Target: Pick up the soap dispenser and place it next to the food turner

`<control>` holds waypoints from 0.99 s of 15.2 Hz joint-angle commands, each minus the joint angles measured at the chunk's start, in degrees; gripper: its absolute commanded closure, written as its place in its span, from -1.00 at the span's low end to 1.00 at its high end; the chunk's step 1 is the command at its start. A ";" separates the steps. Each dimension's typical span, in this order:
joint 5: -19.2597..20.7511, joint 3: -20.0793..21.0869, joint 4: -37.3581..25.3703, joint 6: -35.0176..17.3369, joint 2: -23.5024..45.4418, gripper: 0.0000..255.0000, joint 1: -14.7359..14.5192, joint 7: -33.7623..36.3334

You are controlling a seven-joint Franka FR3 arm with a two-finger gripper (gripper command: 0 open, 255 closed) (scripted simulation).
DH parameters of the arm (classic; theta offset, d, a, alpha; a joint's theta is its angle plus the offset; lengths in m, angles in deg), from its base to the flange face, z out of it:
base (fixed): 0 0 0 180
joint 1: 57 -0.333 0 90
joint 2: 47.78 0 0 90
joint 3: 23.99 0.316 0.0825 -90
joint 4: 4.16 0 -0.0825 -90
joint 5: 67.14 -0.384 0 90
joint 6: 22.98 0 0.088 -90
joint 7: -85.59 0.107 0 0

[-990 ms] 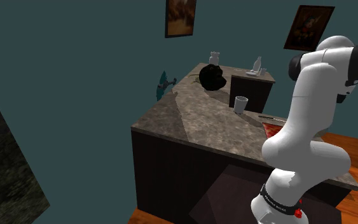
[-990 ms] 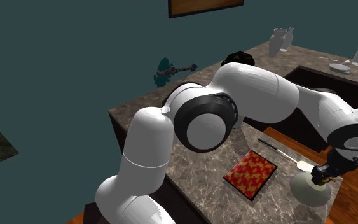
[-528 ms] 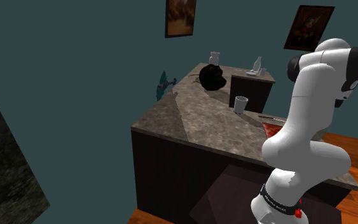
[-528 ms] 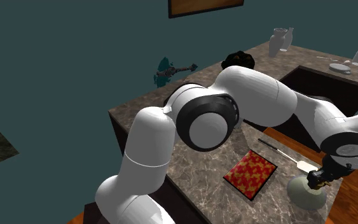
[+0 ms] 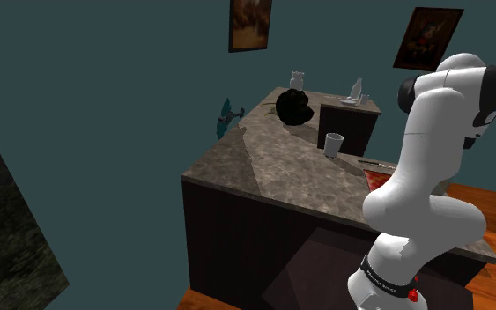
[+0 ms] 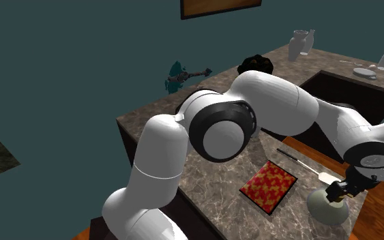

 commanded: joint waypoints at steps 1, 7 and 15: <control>0.00 0.00 -0.01 0.00 0.00 -1.00 0.00 0.00; 2.58 -1.53 -4.10 5.88 -2.65 -1.00 -0.62 1.65; 2.58 -1.52 -4.10 5.87 -2.64 -1.00 -0.61 1.66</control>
